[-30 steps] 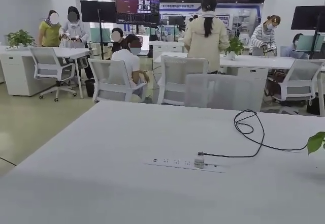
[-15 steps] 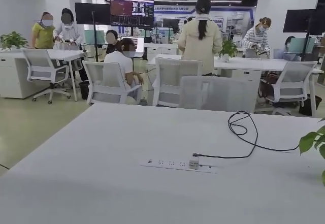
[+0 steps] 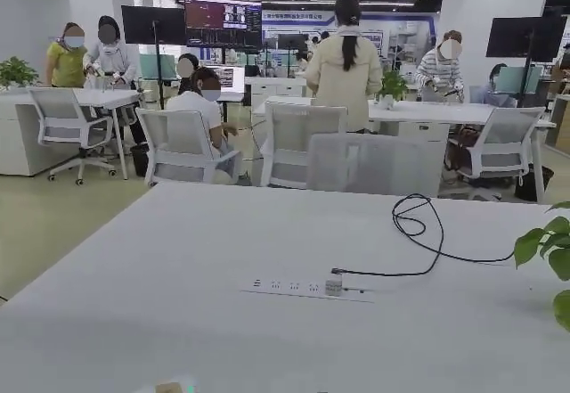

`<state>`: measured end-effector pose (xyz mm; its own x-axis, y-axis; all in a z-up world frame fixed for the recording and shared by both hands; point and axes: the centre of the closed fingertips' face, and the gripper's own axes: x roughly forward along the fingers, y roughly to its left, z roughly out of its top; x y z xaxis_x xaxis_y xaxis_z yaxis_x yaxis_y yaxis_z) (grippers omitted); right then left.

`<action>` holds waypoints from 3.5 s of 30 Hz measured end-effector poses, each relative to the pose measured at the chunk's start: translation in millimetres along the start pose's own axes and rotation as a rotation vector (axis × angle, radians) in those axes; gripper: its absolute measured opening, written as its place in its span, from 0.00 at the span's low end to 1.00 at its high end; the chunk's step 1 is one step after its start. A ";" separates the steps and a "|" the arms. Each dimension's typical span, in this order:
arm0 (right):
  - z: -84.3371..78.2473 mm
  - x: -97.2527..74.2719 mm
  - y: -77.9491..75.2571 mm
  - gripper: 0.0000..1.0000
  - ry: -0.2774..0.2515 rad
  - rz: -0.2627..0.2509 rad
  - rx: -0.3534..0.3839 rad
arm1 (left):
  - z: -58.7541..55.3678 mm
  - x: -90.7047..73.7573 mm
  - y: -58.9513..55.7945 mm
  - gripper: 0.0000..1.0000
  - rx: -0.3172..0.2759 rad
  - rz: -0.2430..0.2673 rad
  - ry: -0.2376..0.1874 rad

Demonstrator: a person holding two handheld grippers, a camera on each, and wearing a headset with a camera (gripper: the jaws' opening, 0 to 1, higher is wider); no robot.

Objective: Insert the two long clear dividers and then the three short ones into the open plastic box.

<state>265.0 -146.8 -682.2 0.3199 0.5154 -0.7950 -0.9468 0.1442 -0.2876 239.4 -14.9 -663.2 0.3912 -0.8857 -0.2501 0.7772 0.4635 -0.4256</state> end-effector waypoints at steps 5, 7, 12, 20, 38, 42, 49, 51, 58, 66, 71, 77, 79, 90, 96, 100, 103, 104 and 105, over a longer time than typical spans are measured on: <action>23.8 -5.0 2.1 0.33 -0.037 -0.017 -0.019 | 3.3 10.7 -9.0 0.83 -0.069 -0.026 0.000; 29.3 -6.1 2.9 0.33 -0.043 -0.023 -0.028 | 4.9 13.8 -11.3 0.81 -0.099 -0.032 -0.002; 41.6 -5.4 7.2 0.33 -0.051 -0.031 -0.061 | 8.1 24.7 -18.8 0.76 -0.213 -0.059 -0.001; 52.4 -0.8 18.6 0.33 -0.029 -0.025 -0.141 | 14.3 40.5 -30.0 0.59 -0.323 -0.106 -0.008; 72.6 1.8 34.8 0.33 -0.029 -0.003 -0.208 | 1.8 59.4 -39.9 0.18 -0.476 -0.141 0.042; 74.3 2.2 36.6 0.33 -0.032 0.002 -0.211 | -0.6 60.2 -40.1 0.13 -0.484 -0.140 0.044; 72.0 4.3 38.4 0.33 -0.016 0.009 -0.218 | -0.8 61.7 -41.3 0.05 -0.492 -0.152 0.043; 71.7 4.5 38.1 0.33 -0.013 0.008 -0.220 | -0.9 62.0 -41.2 0.02 -0.487 -0.154 0.043; 71.7 5.1 37.9 0.33 -0.010 0.008 -0.219 | -1.0 62.0 -41.5 0.00 -0.483 -0.155 0.044; 72.8 4.8 37.0 0.33 -0.009 0.004 -0.232 | 0.2 61.1 -40.5 0.00 -0.498 -0.142 0.033; 73.5 5.3 36.1 0.33 -0.007 -0.003 -0.242 | 0.8 61.0 -39.0 0.00 -0.505 -0.131 0.026; 76.3 2.0 32.7 0.36 -0.022 -0.004 -0.217 | 1.1 58.1 -36.0 0.00 -0.496 -0.124 0.015; 79.4 -2.4 30.3 0.38 -0.046 -0.001 -0.193 | -0.4 55.7 -32.7 0.00 -0.451 -0.111 0.023; 95.3 -30.5 20.7 0.35 -0.212 0.154 0.069 | -6.4 42.6 -45.3 0.00 -0.028 -0.157 0.057; 99.2 -35.9 35.3 0.27 -0.225 0.296 0.077 | -10.7 37.7 -62.5 0.00 0.104 -0.225 0.062; 99.4 -36.1 51.1 0.24 -0.210 0.402 0.072 | -9.9 35.0 -68.6 0.00 0.141 -0.253 0.053; 99.7 -35.1 61.0 0.20 -0.198 0.463 0.052 | -8.7 32.3 -73.3 0.00 0.181 -0.274 0.049; 99.8 -34.4 63.0 0.20 -0.194 0.473 0.053 | -8.6 31.6 -74.6 0.00 0.185 -0.280 0.049; 100.3 -32.5 64.4 0.19 -0.189 0.481 0.048 | -8.4 30.6 -76.4 0.00 0.191 -0.288 0.048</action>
<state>190.2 -69.6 -621.4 -0.1597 0.6756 -0.7198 -0.9872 -0.1102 0.1156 187.8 -77.1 -645.6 0.1222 -0.9750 -0.1857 0.9325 0.1768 -0.3150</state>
